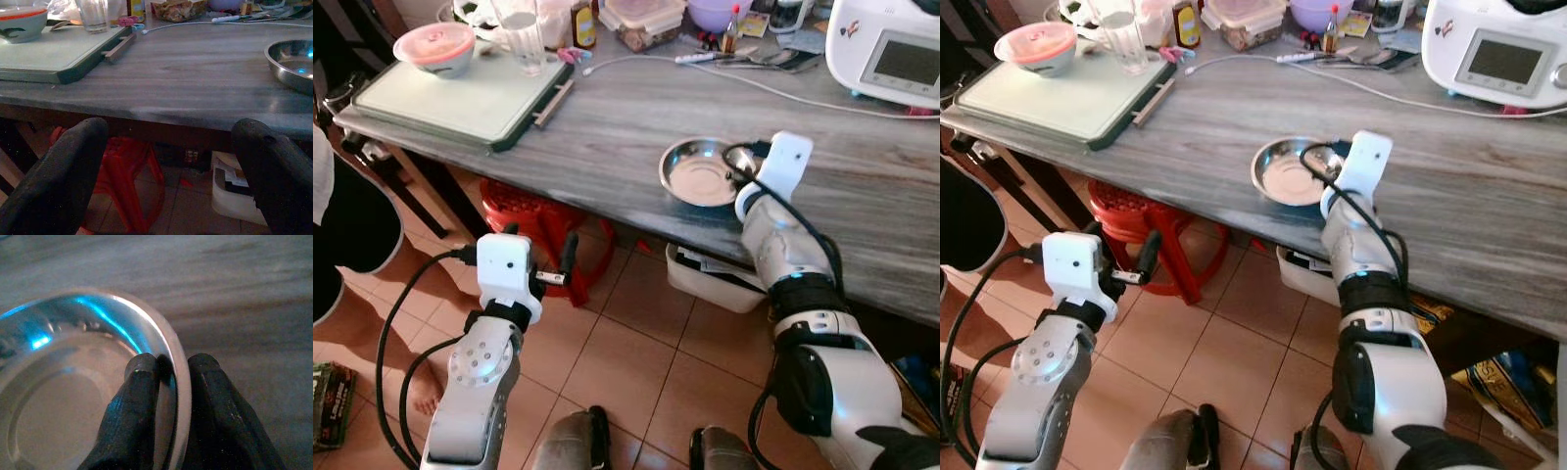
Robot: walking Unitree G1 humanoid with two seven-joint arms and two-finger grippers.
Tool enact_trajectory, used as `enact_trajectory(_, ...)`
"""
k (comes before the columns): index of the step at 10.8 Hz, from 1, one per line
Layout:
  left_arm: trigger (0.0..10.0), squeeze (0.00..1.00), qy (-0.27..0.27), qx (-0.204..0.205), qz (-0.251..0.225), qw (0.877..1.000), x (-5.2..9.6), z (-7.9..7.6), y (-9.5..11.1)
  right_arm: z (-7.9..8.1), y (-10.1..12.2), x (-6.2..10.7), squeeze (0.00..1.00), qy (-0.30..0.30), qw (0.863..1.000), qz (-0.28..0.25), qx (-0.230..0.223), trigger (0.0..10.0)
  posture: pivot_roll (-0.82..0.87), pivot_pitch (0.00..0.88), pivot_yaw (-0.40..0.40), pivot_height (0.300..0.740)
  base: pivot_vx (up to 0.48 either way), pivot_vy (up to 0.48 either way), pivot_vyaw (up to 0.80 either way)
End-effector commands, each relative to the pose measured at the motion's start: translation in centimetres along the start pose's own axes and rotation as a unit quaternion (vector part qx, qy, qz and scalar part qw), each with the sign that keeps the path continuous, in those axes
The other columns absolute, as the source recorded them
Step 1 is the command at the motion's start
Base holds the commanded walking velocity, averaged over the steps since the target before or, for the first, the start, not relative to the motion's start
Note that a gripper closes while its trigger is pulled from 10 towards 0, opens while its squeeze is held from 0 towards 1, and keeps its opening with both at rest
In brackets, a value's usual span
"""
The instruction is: Setting the table
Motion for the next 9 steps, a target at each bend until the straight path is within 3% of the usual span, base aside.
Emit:
enact_trajectory(1, 10.0, 0.00, 0.002, -0.008, 0.007, 1.000, 0.4, 0.2, -0.1, 0.2, 0.3, -0.1, 1.00, -0.002, 1.000, -0.006, 0.003, 10.0, 0.05, 0.207, 0.099, 0.740, 0.000, 0.000, 0.00)
enact_trajectory(3, 10.0, 0.00, 0.002, -0.007, 0.008, 1.000, 0.4, 0.2, -0.1, 0.6, 1.4, 0.0, 1.00, 0.010, 0.999, -0.037, 0.013, 10.0, 0.05, 0.205, 0.094, 0.740, 0.000, 0.000, 0.00)
enact_trajectory(6, 10.0, 0.00, 0.019, -0.001, 0.017, 1.000, 0.0, 0.4, -0.4, 1.4, 4.1, 1.9, 1.00, 0.059, 0.989, -0.131, 0.042, 10.0, 0.03, 0.188, 0.083, 0.740, 0.000, 0.000, 0.00)
enact_trajectory(8, 10.0, 0.00, 0.030, 0.002, 0.029, 0.999, 0.0, 0.8, -0.9, 1.8, 5.3, 4.7, 1.00, 0.100, 0.969, -0.204, 0.095, 10.0, 0.02, 0.178, 0.078, 0.740, 0.000, 0.000, 0.00)
enact_trajectory(9, 10.0, 0.00, 0.033, 0.003, 0.033, 0.999, 0.1, 0.9, -1.2, 1.5, 4.7, 6.6, 1.00, 0.120, 0.960, -0.219, 0.125, 10.0, 0.02, 0.167, 0.075, 0.740, 0.000, 0.000, 0.00)
Point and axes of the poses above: a point about 5 cm out from each wrist's last joint towards the gripper, its own x axis pointing back from the gripper into the wrist, its own y axis along the axis of the wrist's last joint, z = x × y, the point moved 4 cm from there along -x, pointing out of the wrist towards the gripper, and after that the axes turned 14 degrees about -x, right-handed, at the moved point
